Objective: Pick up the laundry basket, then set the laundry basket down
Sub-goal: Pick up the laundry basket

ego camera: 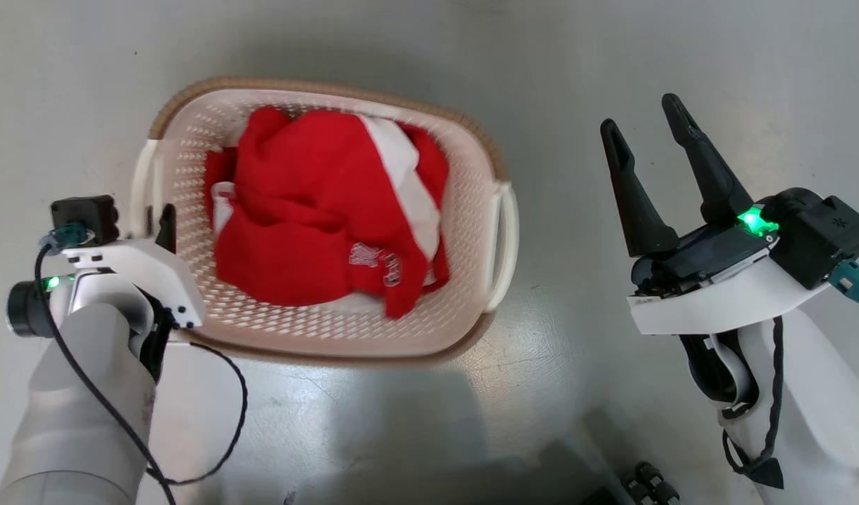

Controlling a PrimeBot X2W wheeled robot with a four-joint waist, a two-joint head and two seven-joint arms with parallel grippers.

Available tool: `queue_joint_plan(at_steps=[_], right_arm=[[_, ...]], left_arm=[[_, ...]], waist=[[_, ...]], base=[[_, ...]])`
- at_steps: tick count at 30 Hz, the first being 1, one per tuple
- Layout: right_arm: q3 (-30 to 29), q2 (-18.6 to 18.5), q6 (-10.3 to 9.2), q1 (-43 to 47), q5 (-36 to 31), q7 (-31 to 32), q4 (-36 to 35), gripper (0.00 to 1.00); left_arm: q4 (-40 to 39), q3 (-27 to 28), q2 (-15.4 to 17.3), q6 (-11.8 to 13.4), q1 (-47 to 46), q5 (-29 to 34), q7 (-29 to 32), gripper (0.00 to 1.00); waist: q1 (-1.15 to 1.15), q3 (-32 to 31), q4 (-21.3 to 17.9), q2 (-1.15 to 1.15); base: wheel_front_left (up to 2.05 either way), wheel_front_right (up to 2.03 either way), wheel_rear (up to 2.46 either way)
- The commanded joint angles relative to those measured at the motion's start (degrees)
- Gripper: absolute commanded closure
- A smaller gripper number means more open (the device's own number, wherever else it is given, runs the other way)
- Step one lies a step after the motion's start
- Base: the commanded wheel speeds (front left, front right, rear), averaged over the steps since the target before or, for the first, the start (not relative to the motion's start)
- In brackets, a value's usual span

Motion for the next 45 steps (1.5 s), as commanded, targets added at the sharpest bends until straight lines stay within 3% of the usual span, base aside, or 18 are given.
queue_joint_plan(at_steps=[1, 12, 25, 43, 44, 45], right_arm=[[1.1, -0.2, 0.41, 1.6, 0.0, -0.8, -1.0, 0.00], [2.0, 0.4, 0.41, 1.4, 0.3, -0.8, 0.0, 0.00], [2.4, 0.5, 0.41, 1.6, 0.7, -0.8, 0.7, 0.00], [2.9, -0.5, 0.41, 1.6, 0.7, -0.8, 0.7, 0.00], [2.9, -0.5, 0.41, 1.6, 0.7, -0.8, 0.7, 0.00], [3.0, -0.4, 0.41, 1.6, 0.7, -0.8, 0.7, 0.00]], left_arm=[[-0.2, 0.7, 1.5, -0.2, 0.5, -0.5, -0.3, 1.00], [-1.3, -0.3, 0.0, -0.4, 2.8, -2.6, -0.3, 1.00], [-1.6, -3.7, -2.8, -0.4, 7.0, -9.6, -0.3, 1.00], [-2.3, -8.1, -3.7, -0.4, 6.7, -16.1, -0.3, 1.00], [-2.2, -8.2, -3.7, -0.4, 6.7, -16.2, -0.3, 0.86], [-2.1, -8.3, -3.6, -0.4, 6.7, -16.3, -0.3, 0.52]], waist=[[0.00, -0.1, 0.1, 0.00], [0.00, -2.1, 0.1, 0.00], [0.00, -4.1, -0.1, 0.00], [0.00, -4.1, 0.4, 0.00], [0.00, -4.1, 0.4, 0.00], [0.00, -4.1, 0.4, 0.00]], base=[[0.00, 0.00, 0.00], [0.00, 0.00, 0.00], [0.00, 0.00, 0.00], [0.00, 0.00, 0.00], [0.00, 0.00, 0.00], [0.00, 0.00, 0.00]])
